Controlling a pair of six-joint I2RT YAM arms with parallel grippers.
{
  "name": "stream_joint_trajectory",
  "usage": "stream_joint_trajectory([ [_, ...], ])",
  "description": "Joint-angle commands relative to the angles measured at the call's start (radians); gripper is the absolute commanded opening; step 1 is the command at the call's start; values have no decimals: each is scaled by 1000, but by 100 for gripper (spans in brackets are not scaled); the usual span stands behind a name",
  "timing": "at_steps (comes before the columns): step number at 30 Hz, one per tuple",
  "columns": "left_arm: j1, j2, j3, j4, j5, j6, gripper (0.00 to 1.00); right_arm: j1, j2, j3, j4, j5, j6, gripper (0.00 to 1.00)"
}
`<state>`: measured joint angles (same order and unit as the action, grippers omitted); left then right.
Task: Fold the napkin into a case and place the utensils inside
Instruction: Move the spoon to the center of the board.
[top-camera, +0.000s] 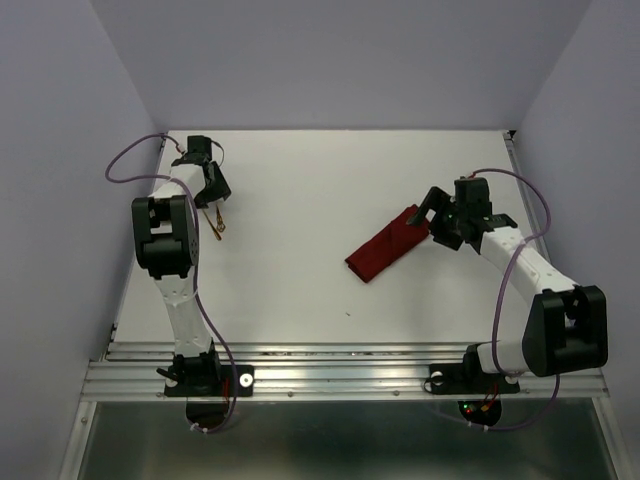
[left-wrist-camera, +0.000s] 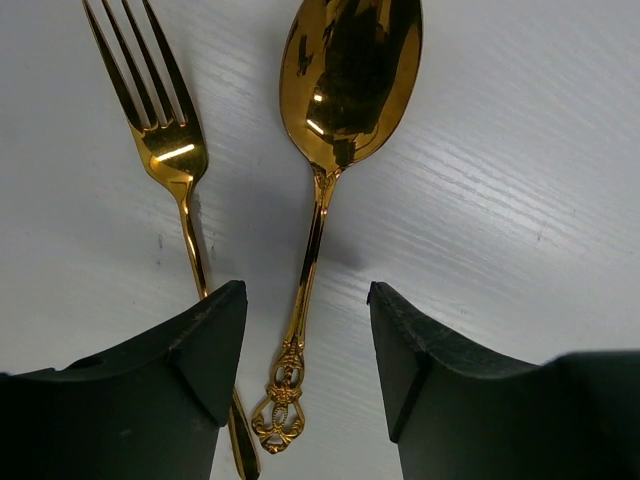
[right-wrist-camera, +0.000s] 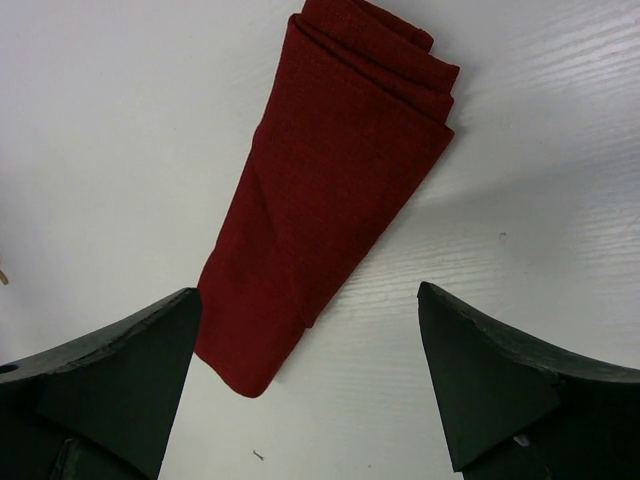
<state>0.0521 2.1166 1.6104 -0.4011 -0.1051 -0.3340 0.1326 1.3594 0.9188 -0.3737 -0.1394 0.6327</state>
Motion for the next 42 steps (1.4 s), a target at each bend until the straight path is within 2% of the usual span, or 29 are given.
stream_joint_trajectory([
  [1, -9, -7, -10, 7, 33, 18, 62, 4, -40, -14, 10, 12, 12, 94],
  [4, -20, 5, -17, 5, 47, 21, 62, 4, -42, -23, 9, 14, 13, 94],
  [8, -47, 3, -24, 18, 138, 16, 53, 4, -55, -35, 1, 21, 12, 94],
  [10, -122, 3, -17, 34, 188, 16, 52, 4, -68, -44, -2, 29, 13, 94],
  [15, -231, 46, 98, 54, 257, 21, 53, 4, -85, -64, -4, 34, 18, 95],
  [19, -259, 62, 183, 71, 254, 41, 53, 4, -97, -74, -17, 43, 12, 95],
  [22, -277, 54, 258, 22, 156, 99, 52, 4, -112, -87, -25, 72, 13, 95],
  [23, -287, 51, 291, -2, 49, 146, 53, 4, -114, -89, -28, 75, 19, 95],
  [25, -298, 49, 324, -19, -42, 190, 55, 4, -111, -94, -30, 69, 24, 95],
  [28, -294, 65, 350, -88, -105, 316, 56, 4, -106, -90, -30, 70, 24, 95],
  [30, -293, 74, 341, -102, -220, 360, 59, 4, -95, -78, -36, 84, 24, 95],
  [34, -239, 81, 304, -59, -159, 379, 72, 4, -47, -41, -48, 90, 4, 95],
  [38, -186, 121, 358, -70, -128, 360, 75, 4, -14, -3, -68, 101, -7, 95],
  [42, -179, 192, 420, -62, -78, 391, 74, 4, 9, 6, -65, 93, -13, 95],
])
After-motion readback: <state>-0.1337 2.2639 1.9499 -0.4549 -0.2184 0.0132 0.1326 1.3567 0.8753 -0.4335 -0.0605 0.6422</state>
